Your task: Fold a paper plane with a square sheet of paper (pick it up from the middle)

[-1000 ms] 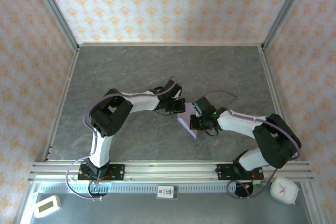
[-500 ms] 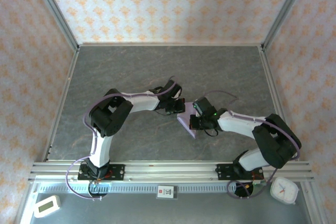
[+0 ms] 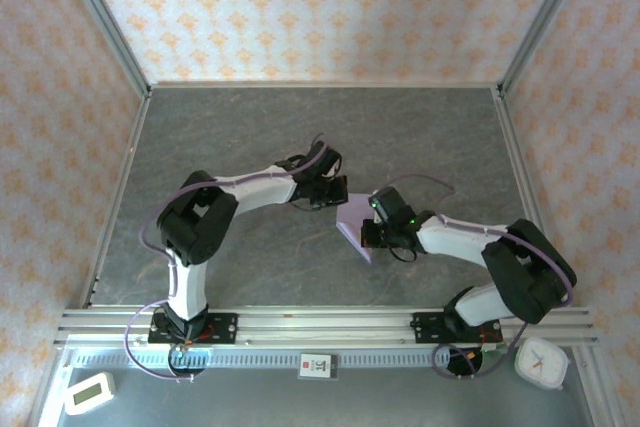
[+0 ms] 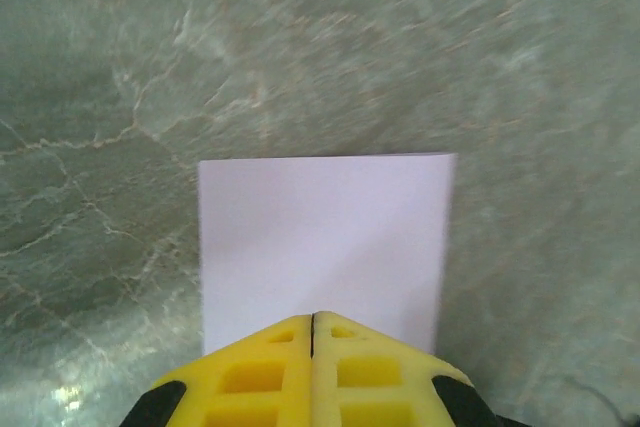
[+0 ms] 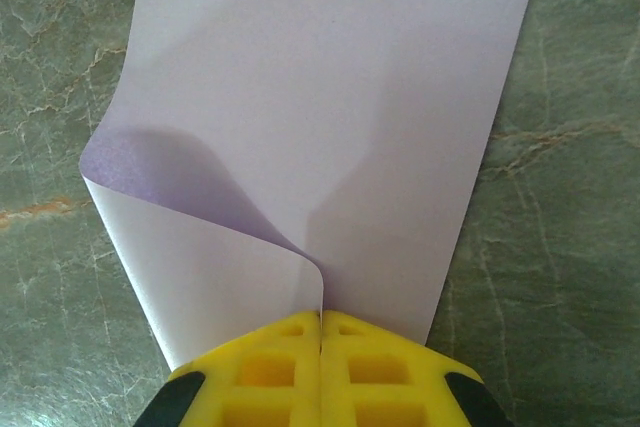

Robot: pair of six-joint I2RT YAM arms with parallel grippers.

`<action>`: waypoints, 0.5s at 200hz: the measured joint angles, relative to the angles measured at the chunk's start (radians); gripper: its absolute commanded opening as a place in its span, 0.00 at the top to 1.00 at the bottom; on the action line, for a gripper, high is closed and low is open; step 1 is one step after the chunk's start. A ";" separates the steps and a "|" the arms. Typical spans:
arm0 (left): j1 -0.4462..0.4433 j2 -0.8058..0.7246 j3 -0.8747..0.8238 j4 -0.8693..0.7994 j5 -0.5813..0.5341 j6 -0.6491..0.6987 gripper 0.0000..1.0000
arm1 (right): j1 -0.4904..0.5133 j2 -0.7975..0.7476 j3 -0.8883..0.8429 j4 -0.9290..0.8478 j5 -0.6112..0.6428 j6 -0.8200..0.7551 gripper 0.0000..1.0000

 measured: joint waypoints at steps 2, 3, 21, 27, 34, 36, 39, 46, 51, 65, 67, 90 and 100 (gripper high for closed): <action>0.000 -0.007 -0.003 0.003 0.001 -0.001 1.00 | 0.000 0.000 0.000 0.000 0.000 0.000 1.00; 0.000 -0.010 -0.005 0.005 0.001 -0.001 1.00 | 0.000 0.000 0.000 0.001 0.000 0.000 1.00; -0.002 -0.092 -0.060 0.028 0.022 -0.018 1.00 | 0.000 0.000 0.000 0.002 -0.001 0.000 1.00; -0.004 -0.114 -0.081 0.037 0.028 -0.019 1.00 | 0.000 0.000 0.000 0.002 -0.001 0.000 1.00; -0.009 -0.136 -0.108 0.049 0.035 -0.023 1.00 | 0.000 0.000 0.000 0.002 -0.001 0.000 1.00; -0.011 -0.142 -0.116 0.052 0.038 -0.024 1.00 | 0.000 0.000 0.000 0.002 -0.001 0.000 1.00; -0.014 -0.148 -0.126 0.055 0.041 -0.025 1.00 | 0.000 0.000 0.000 0.001 -0.001 0.000 1.00; -0.021 -0.159 -0.150 0.064 0.047 -0.027 1.00 | 0.000 0.000 0.000 0.002 -0.001 0.000 1.00; -0.027 -0.166 -0.169 0.072 0.053 -0.030 1.00 | 0.000 0.000 0.000 0.002 -0.001 0.000 1.00; -0.043 -0.178 -0.218 0.083 0.072 -0.035 1.00 | 0.000 0.001 0.000 0.002 -0.001 0.000 1.00; -0.046 -0.180 -0.225 0.085 0.074 -0.036 1.00 | 0.000 0.001 0.000 0.002 -0.001 0.000 1.00; -0.069 -0.189 -0.287 0.106 0.100 -0.042 1.00 | 0.000 0.001 0.000 0.002 -0.001 0.000 1.00; -0.077 -0.190 -0.298 0.116 0.109 -0.042 1.00 | 0.000 0.001 0.000 0.002 -0.001 0.000 1.00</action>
